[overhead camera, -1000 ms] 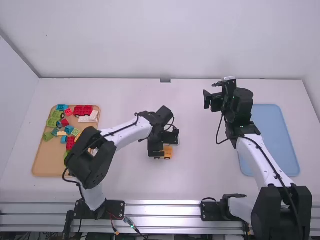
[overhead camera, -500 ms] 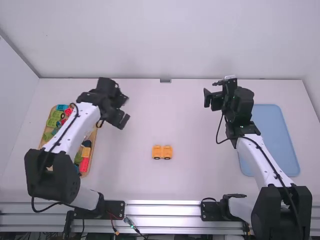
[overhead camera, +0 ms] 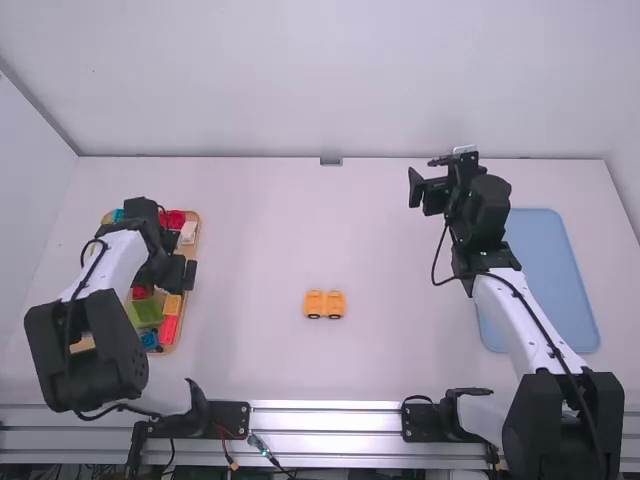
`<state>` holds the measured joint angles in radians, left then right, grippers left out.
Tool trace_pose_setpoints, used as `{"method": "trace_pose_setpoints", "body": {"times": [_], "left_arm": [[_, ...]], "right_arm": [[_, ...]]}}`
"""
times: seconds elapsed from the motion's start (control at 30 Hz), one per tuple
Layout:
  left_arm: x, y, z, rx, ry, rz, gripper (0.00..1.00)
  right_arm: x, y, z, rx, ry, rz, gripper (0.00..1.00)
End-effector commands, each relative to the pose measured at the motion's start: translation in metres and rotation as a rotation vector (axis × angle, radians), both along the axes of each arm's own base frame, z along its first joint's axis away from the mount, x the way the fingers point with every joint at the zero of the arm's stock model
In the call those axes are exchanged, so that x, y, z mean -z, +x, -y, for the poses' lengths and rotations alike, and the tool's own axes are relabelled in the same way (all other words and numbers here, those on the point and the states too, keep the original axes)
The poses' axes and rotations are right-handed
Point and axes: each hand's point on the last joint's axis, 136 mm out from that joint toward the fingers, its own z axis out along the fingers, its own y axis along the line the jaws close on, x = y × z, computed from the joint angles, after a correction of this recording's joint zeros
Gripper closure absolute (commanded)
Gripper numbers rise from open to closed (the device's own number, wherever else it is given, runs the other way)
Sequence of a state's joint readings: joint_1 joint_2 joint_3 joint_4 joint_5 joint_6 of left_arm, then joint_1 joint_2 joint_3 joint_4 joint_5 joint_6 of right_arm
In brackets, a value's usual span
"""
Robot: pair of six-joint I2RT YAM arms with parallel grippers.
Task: Assemble lego blocks to make yellow taxi
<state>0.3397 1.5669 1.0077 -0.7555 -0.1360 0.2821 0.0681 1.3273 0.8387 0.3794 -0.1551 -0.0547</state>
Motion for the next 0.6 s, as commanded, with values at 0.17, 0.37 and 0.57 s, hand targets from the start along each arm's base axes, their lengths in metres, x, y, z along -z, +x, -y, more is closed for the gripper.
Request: {"method": "trace_pose_setpoints", "body": {"times": [0.17,0.37,0.57], "left_arm": [[0.02,-0.025,-0.004,0.075,-0.147,0.027,0.01],[0.029,-0.034,-0.003,0.118,-0.148,0.002,0.19],[0.03,-0.032,-0.002,0.139,-0.139,0.008,0.32]], "right_arm": [[-0.031,0.001,-0.013,-0.026,0.038,0.072,0.01],[-0.04,-0.001,-0.028,-0.061,0.039,0.108,0.01],[-0.041,-0.002,-0.034,-0.075,0.04,0.113,0.01]]}}
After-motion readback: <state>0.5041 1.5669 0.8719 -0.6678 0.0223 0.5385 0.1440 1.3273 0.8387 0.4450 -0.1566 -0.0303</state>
